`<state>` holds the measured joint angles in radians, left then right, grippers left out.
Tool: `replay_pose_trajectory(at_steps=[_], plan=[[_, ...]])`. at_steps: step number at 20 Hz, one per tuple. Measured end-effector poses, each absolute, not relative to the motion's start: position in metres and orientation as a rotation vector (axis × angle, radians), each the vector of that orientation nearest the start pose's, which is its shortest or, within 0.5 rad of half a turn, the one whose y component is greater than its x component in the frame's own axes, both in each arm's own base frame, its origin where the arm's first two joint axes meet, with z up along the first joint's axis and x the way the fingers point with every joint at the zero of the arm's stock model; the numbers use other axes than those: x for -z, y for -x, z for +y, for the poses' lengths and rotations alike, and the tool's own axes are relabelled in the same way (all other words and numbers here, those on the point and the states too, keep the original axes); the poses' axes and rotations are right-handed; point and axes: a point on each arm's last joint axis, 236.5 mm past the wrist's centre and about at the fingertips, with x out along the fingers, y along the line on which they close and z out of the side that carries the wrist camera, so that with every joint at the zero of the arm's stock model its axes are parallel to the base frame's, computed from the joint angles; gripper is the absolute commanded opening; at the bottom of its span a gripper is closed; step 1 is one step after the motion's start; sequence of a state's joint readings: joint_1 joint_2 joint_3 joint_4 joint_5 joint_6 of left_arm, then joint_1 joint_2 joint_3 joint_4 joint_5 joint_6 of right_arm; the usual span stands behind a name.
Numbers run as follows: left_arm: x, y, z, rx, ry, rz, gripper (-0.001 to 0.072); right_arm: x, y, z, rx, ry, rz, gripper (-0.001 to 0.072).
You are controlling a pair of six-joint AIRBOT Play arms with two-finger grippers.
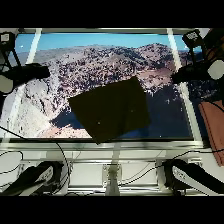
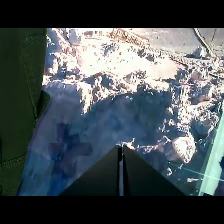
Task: Fold the clothes and pants, and hang the long-sleeved shirts on hangers.
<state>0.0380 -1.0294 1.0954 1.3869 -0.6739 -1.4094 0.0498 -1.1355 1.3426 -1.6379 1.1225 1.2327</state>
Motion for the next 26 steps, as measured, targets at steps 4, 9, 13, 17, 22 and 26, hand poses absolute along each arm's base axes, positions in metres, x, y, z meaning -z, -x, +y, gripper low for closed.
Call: replay_pose_trajectory(at_steps=[4, 9, 13, 17, 22, 26], plan=[[-0.152, -0.443, -0.010, 0.079, 0.029, 0.599, 0.0011, -0.142, -0.415, 0.006, -0.158, 0.391, 0.906, 0.0056], [-0.146, -0.446, -0.009, 0.076, 0.027, 0.609, 0.0011, -0.142, -0.415, 0.006, -0.158, 0.391, 0.906, 0.0056], [-0.143, -0.447, -0.007, 0.072, 0.016, 0.616, 0.0013, -0.142, -0.415, 0.007, -0.159, 0.391, 0.906, 0.0056], [-0.134, -0.450, -0.005, 0.067, 0.005, 0.638, 0.0021, -0.145, -0.418, 0.014, -0.172, 0.353, 0.883, 0.0064], [-0.072, -0.443, -0.001, 0.071, -0.020, 0.838, 0.0028, -0.130, -0.401, 0.034, -0.210, 0.200, 0.968, 0.0065], [-0.006, -0.416, -0.009, 0.106, 0.025, 1.103, 0.0677, -0.078, -0.354, 0.042, -0.256, 0.143, 1.206, 0.0200]])
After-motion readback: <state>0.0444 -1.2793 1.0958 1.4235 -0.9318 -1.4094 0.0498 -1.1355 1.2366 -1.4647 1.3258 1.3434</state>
